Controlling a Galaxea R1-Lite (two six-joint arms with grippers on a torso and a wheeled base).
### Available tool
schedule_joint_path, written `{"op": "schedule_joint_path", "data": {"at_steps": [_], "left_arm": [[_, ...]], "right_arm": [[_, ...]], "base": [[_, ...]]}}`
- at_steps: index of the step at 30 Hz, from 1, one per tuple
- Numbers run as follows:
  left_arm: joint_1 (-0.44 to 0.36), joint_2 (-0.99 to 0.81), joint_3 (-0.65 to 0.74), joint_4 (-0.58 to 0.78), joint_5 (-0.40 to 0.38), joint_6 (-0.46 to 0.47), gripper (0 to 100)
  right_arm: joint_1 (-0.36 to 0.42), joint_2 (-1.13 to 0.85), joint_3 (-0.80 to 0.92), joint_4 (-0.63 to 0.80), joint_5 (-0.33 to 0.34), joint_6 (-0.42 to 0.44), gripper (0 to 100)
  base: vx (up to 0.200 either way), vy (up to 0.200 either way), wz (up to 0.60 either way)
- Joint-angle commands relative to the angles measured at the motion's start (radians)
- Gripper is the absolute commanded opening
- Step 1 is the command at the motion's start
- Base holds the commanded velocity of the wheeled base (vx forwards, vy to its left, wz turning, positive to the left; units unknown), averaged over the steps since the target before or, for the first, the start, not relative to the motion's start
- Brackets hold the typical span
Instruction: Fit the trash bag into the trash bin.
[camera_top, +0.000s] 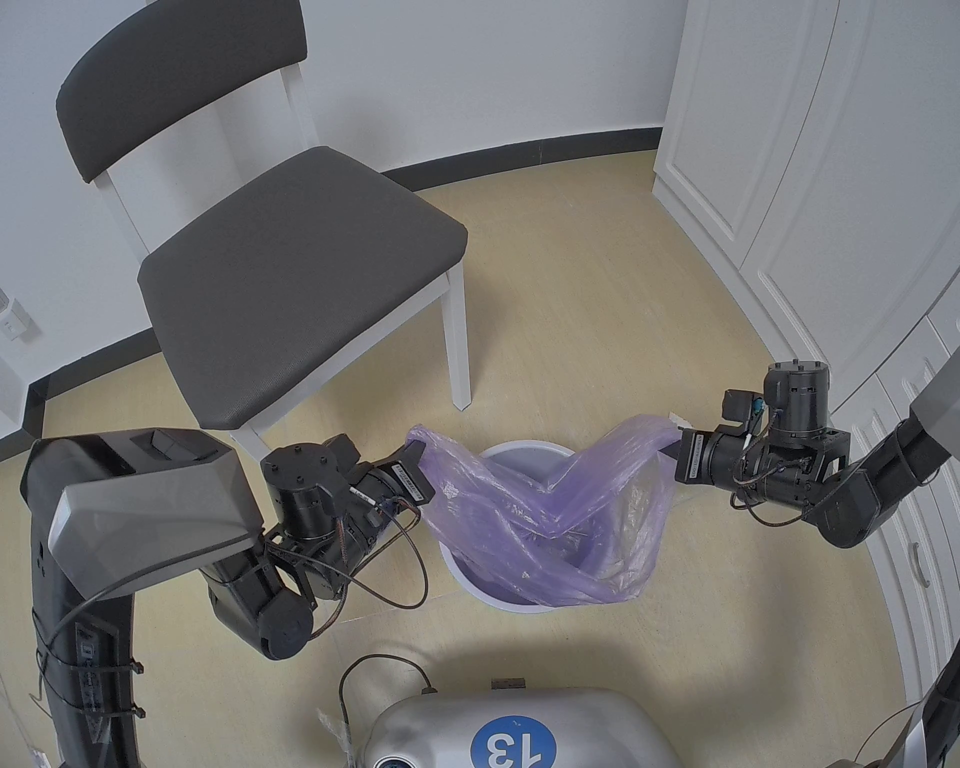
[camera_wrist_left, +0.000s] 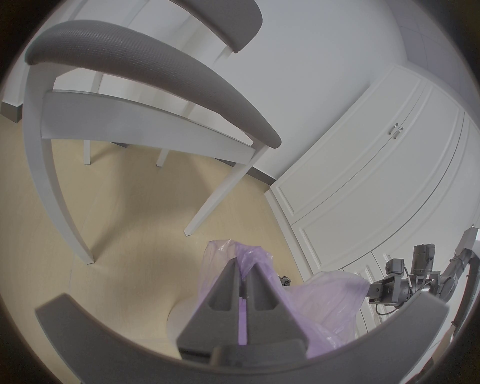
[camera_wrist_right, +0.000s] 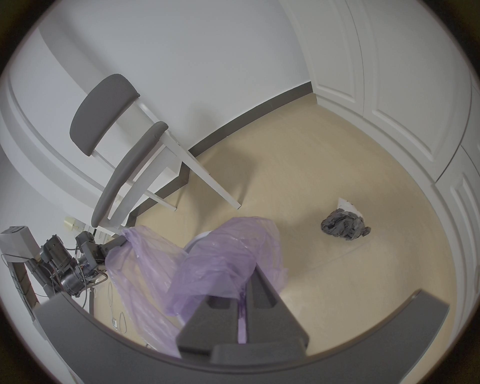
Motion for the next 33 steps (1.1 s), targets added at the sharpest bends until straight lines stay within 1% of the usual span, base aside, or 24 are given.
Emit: {"op": "schedule_joint_path", "data": {"at_steps": [1, 5, 8, 9, 10, 11, 12, 13, 15, 16, 19, 22, 24, 27, 29, 33], "left_arm": [[-0.001, 0.006, 0.001, -0.016, 0.001, 0.000, 0], [-0.044, 0.019, -0.005, -0.055, 0.002, -0.008, 0], [-0.095, 0.035, -0.047, -0.047, -0.001, -0.023, 0], [-0.095, 0.035, -0.047, -0.047, -0.001, -0.023, 0], [-0.126, 0.052, -0.097, -0.022, -0.005, -0.008, 0], [-0.130, 0.052, -0.108, -0.009, -0.007, -0.002, 0], [-0.138, 0.042, -0.150, 0.059, -0.022, 0.032, 0], [-0.138, 0.042, -0.150, 0.059, -0.022, 0.032, 0], [-0.145, 0.028, -0.223, 0.198, -0.042, 0.086, 0], [-0.145, 0.029, -0.255, 0.235, -0.041, 0.090, 0], [-0.144, 0.038, -0.320, 0.289, -0.042, 0.093, 0], [-0.132, 0.086, -0.367, 0.301, -0.041, 0.093, 0], [-0.109, 0.115, -0.387, 0.297, -0.041, 0.095, 0], [-0.080, 0.126, -0.372, 0.297, -0.041, 0.093, 0], [-0.049, 0.138, -0.338, 0.286, -0.041, 0.092, 0], [-0.010, 0.183, -0.303, 0.225, -0.044, 0.086, 0]], "right_arm": [[-0.014, 0.000, 0.004, 0.000, 0.000, -0.009, 0], [-0.011, -0.008, 0.024, -0.002, 0.003, -0.029, 0], [0.000, -0.025, 0.060, -0.010, 0.004, -0.058, 0], [0.000, -0.025, 0.060, -0.010, 0.004, -0.058, 0], [0.008, -0.042, 0.078, -0.011, 0.020, -0.073, 0], [0.011, -0.046, 0.081, -0.013, 0.024, -0.075, 0], [0.022, -0.063, 0.096, -0.014, 0.041, -0.078, 0], [0.022, -0.063, 0.096, -0.014, 0.041, -0.078, 0], [0.034, -0.089, 0.118, -0.016, 0.044, -0.087, 0], [0.040, -0.098, 0.126, -0.016, 0.044, -0.093, 0], [0.046, -0.115, 0.144, -0.016, 0.046, -0.107, 0], [0.054, -0.121, 0.155, -0.016, 0.047, -0.121, 0], [0.063, -0.120, 0.161, -0.016, 0.047, -0.123, 0], [0.074, -0.118, 0.164, -0.016, 0.047, -0.123, 0], [0.078, -0.109, 0.162, -0.016, 0.046, -0.123, 0], [0.077, -0.108, 0.159, -0.016, 0.047, -0.123, 0]], "base": [[0.000, 0.000, 0.00], [0.000, 0.000, 0.00], [0.000, 0.000, 0.00], [0.000, 0.000, 0.00], [0.000, 0.000, 0.00], [0.000, 0.000, 0.00], [0.000, 0.000, 0.00], [0.000, 0.000, 0.00], [0.000, 0.000, 0.00], [0.000, 0.000, 0.00], [0.000, 0.000, 0.00], [0.000, 0.000, 0.00], [0.000, 0.000, 0.00], [0.000, 0.000, 0.00], [0.000, 0.000, 0.00], [0.000, 0.000, 0.00]]}}
